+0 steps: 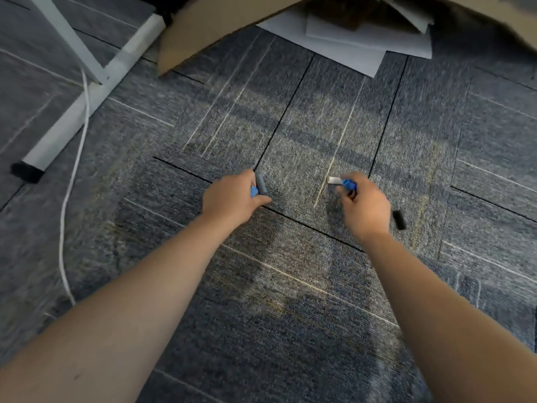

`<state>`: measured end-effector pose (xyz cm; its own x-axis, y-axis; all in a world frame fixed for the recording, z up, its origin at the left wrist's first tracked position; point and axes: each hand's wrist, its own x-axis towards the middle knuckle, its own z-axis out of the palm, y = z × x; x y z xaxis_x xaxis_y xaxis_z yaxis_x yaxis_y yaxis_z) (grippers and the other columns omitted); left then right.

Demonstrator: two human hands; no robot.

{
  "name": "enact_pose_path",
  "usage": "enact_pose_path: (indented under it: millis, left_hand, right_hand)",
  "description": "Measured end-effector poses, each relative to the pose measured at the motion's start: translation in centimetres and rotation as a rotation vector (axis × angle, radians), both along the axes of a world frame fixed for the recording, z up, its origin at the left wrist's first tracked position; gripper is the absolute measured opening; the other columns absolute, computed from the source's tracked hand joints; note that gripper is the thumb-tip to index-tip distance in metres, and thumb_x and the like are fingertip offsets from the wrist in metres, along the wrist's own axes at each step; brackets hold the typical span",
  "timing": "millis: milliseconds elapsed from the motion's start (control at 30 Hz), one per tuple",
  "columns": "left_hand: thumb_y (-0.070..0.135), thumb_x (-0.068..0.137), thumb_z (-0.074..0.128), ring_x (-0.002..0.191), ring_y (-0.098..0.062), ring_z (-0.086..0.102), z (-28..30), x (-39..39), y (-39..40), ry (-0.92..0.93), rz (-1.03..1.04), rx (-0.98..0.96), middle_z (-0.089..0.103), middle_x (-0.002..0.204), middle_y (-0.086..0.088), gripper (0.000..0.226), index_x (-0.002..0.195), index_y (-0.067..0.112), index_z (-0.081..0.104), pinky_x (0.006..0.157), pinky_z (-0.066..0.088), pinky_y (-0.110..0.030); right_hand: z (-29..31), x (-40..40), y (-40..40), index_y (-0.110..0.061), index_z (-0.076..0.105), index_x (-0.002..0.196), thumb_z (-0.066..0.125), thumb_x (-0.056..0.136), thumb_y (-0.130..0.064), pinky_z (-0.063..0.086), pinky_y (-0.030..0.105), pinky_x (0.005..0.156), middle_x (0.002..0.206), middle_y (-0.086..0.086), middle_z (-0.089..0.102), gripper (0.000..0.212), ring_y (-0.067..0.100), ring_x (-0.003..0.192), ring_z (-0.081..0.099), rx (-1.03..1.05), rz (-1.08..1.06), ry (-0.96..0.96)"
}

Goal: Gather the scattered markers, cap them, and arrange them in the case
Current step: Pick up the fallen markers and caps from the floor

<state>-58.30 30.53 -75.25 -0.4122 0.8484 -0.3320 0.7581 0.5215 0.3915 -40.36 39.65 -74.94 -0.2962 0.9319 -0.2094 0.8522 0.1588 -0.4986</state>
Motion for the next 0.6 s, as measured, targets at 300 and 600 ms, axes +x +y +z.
enact_pose_path:
  millis: [300, 600]
  left_hand:
    - [0.061, 0.074, 0.059, 0.068, -0.018, 0.049, -1.1, 0.5, 2.2, -0.002, 0.263, -0.031, 0.048, 0.072, 0.002, 0.051, 0.087, 0.014, 0.042, 0.046, 0.026, -0.024]
    - [0.029, 0.086, 0.059, 0.075, -0.019, 0.047, -0.9, 1.2, 2.1, -0.053, 0.108, -0.013, 0.052, 0.082, 0.000, 0.015, 0.092, 0.015, 0.056, 0.056, 0.032, -0.026]
  right_hand:
    - [-1.0, -0.2, 1.8, -0.024, 0.050, 0.129, 0.052, 0.092, -0.023, 0.046, 0.027, 0.067, 0.122, 0.008, 0.058, 0.038, 0.024, 0.092, 0.061, 0.000, 0.089, -0.152]
    - [-0.6, 0.2, 0.1, -0.013, 0.049, 0.120, 0.048, 0.093, -0.030, 0.052, 0.032, 0.069, 0.116, 0.008, 0.056, 0.033, 0.026, 0.094, 0.060, 0.017, 0.145, -0.294]
